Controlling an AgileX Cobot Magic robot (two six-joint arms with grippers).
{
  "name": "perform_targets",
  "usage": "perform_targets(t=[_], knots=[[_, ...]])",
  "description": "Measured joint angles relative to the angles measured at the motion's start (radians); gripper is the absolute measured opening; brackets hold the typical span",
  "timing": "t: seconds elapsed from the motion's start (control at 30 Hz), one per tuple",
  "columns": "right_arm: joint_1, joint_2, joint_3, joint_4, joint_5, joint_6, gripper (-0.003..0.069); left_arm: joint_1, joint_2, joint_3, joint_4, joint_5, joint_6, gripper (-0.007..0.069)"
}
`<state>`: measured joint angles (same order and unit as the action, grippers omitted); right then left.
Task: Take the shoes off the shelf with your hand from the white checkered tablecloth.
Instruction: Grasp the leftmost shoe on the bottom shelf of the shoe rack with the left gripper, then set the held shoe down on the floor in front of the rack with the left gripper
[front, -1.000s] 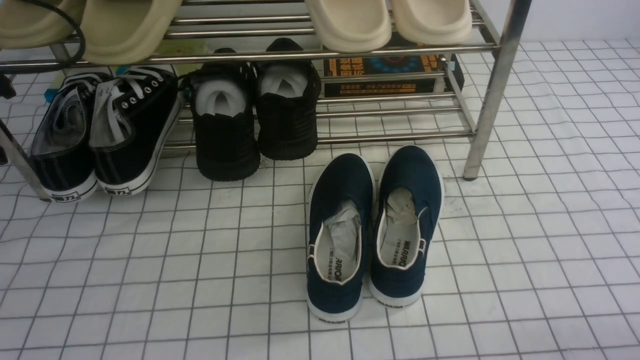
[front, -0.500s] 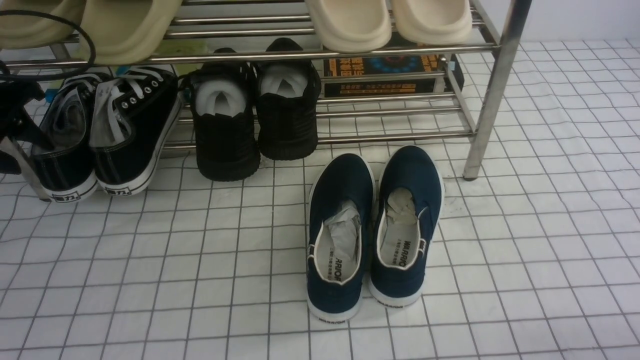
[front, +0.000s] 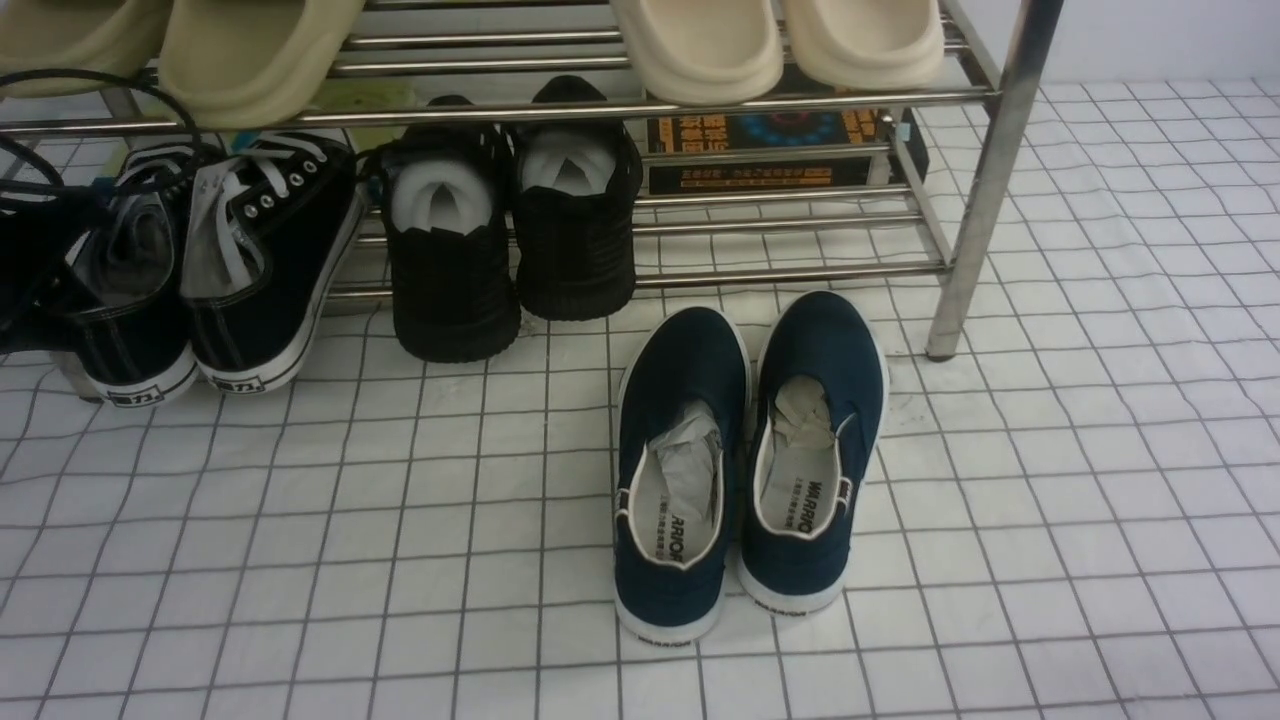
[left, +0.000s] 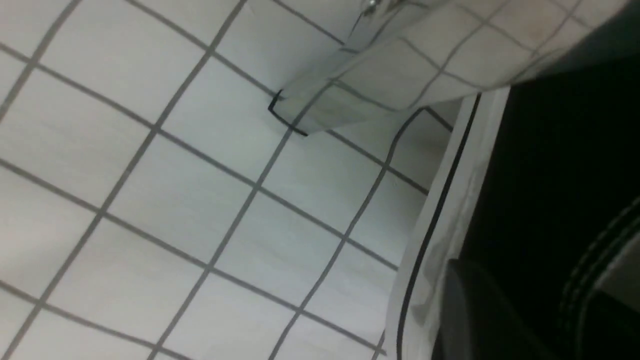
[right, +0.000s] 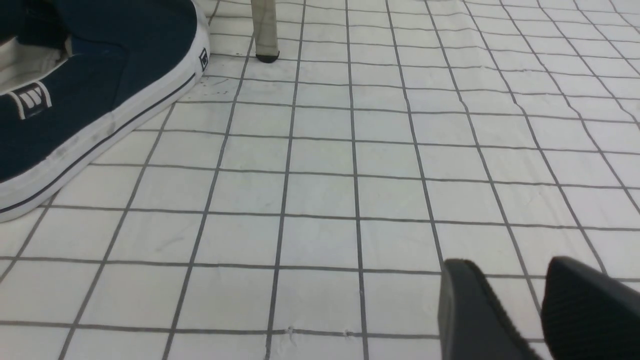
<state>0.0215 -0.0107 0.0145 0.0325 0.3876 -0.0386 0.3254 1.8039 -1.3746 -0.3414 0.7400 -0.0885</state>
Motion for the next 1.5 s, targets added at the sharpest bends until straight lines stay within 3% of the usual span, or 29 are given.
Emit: perform_targets(t=[0.13,0.37,0.53,0.73,0.87,1.07,1.27,1.5], knots=[[0.0,0.0,0.0,0.0,0.0,0.0,0.0239,0.003,-0.008,-0.002,0.028,0.04,0.013,0.0022],[0.0,0.0,0.0,0.0,0.0,0.0,0.0239,0.003,-0.187,0.0,0.291,0.325,-0.08,0.0013],[0.0,0.0,0.0,0.0,0.0,0.0,0.0239,0.005,-0.325,0.063,0.377,0.42,-0.167,0.0015],[0.0,0.0,0.0,0.0,0.0,0.0,0.0239,0.005,-0.416,0.233,0.384,0.399,-0.2,0.0015],[0.0,0.0,0.0,0.0,0.0,0.0,0.0239,0.005,-0.421,0.386,0.385,0.273,-0.216,0.0018],[0.0,0.0,0.0,0.0,0.0,0.0,0.0239,0.005,-0.392,0.455,0.385,0.091,-0.205,0.0023],[0.0,0.0,0.0,0.0,0.0,0.0,0.0239,0.005,-0.348,0.459,0.388,0.044,-0.199,0.0081],[0.0,0.0,0.0,0.0,0.0,0.0,0.0239,0.005,-0.353,0.372,0.456,0.065,-0.199,0.0286]])
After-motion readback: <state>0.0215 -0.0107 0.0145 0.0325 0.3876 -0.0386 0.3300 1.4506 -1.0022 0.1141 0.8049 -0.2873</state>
